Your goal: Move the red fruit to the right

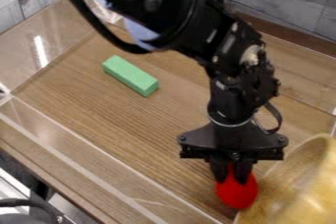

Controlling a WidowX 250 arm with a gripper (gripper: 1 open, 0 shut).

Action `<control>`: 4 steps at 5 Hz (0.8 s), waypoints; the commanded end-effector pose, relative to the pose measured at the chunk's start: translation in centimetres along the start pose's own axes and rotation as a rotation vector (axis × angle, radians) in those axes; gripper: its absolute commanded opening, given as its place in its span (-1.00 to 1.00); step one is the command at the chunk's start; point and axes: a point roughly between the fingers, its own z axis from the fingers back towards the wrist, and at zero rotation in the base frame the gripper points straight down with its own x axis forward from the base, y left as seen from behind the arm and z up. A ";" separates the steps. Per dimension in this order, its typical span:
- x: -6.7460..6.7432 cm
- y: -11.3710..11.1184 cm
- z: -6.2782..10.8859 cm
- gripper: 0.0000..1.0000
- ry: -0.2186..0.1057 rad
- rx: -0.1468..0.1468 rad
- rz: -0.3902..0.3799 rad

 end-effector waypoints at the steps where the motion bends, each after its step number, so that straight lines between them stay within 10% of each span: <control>1: 1.2 -0.9 2.6 -1.00 -0.041 -0.064 -0.061; 3: 3.1 -2.3 3.6 -1.00 -0.066 -0.085 -0.015; 4: 3.1 -1.9 4.2 1.00 -0.060 -0.083 -0.033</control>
